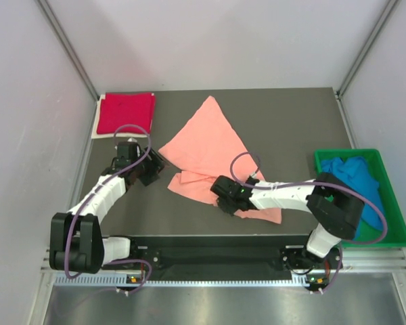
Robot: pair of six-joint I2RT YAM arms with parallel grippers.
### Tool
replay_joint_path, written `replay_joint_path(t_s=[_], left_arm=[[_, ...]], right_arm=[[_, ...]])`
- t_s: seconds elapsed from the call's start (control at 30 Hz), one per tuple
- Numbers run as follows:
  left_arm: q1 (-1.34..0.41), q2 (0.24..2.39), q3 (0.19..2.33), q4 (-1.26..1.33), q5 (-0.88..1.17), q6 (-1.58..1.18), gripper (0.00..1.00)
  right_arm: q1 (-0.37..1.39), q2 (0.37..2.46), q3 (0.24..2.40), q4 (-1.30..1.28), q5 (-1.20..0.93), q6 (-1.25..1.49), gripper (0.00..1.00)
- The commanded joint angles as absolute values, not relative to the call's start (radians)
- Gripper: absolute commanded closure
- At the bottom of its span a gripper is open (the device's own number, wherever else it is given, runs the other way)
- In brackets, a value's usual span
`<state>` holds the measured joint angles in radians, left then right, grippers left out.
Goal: Fold and stack the t-shirts
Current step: Flatten the tshirt out
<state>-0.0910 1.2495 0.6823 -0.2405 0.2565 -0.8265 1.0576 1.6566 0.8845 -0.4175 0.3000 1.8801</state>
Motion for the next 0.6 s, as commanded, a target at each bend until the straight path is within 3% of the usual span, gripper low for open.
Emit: replay_joint_path(t_s=[0.0,0.13,0.37,0.57], left_arm=[[-0.081,1.223,0.684,-0.251,0.255,-0.799,0.29],[-0.081,1.207,0.692,-0.264,0.239,-0.788,0.29],[-0.081,1.230,0.692,-0.210,0.294,-0.810,0.29],[-0.083,1.320,0.761,-0.140,0.298,-0.831,0.29]], right_arm=[[1.005,1.548,0.868,-0.532,0.417,1.789,1.00],[0.890,1.398,0.833,-0.667,0.486,1.619,1.00],[0.635,1.123,0.675,-0.735,0.425,1.211,1.00],[0.479,0.993,0.716,-0.811,0.446,0.987,1.00]])
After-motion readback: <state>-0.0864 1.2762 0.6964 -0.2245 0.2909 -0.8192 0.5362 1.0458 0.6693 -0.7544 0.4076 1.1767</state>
